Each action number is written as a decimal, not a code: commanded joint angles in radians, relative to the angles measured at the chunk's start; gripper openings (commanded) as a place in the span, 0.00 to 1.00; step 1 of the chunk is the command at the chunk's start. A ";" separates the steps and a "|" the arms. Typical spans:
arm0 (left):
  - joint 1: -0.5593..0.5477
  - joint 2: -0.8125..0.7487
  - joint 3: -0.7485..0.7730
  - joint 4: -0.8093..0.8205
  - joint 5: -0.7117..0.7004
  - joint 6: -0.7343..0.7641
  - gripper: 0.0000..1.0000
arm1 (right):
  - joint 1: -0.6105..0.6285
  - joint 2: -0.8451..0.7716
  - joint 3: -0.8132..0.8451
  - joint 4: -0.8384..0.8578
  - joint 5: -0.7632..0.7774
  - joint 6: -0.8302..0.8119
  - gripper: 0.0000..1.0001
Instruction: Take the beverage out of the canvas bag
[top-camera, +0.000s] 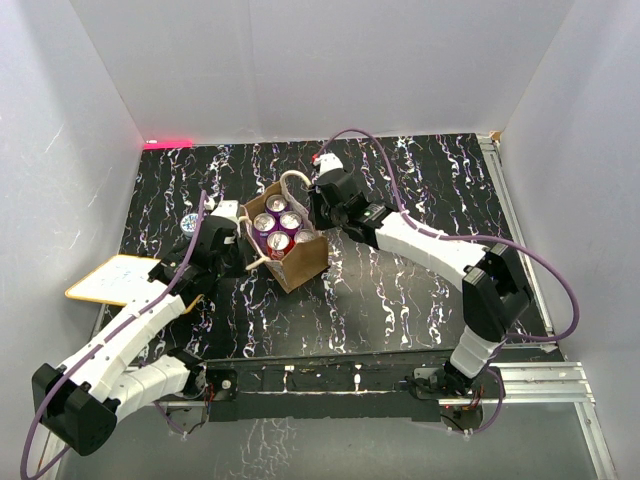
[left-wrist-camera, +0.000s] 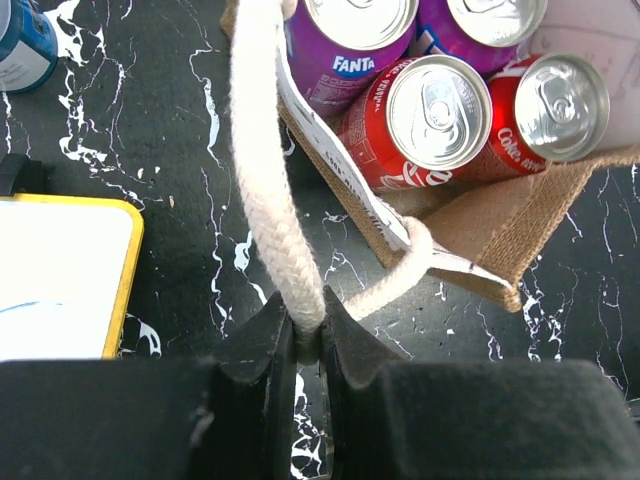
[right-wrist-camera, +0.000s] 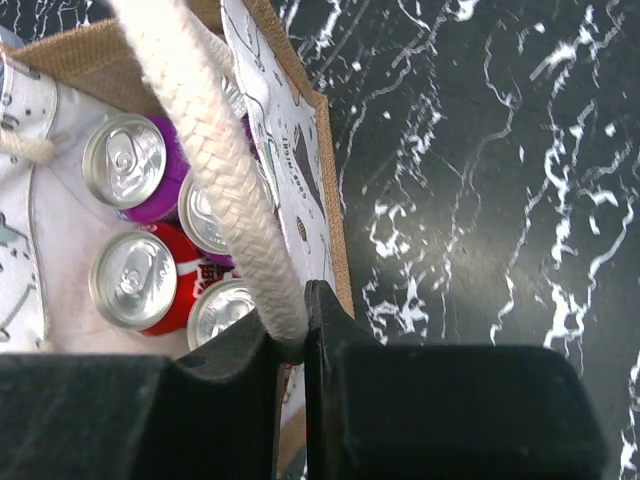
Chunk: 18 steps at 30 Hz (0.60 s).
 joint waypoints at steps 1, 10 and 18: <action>-0.004 -0.030 0.047 -0.059 0.041 -0.014 0.00 | -0.007 -0.175 -0.128 0.058 0.059 0.063 0.08; -0.003 -0.064 0.058 -0.178 0.132 -0.090 0.00 | -0.006 -0.473 -0.429 0.047 -0.070 0.145 0.08; -0.004 -0.070 0.008 -0.073 0.089 0.007 0.00 | -0.005 -0.501 -0.326 -0.183 0.028 0.093 0.41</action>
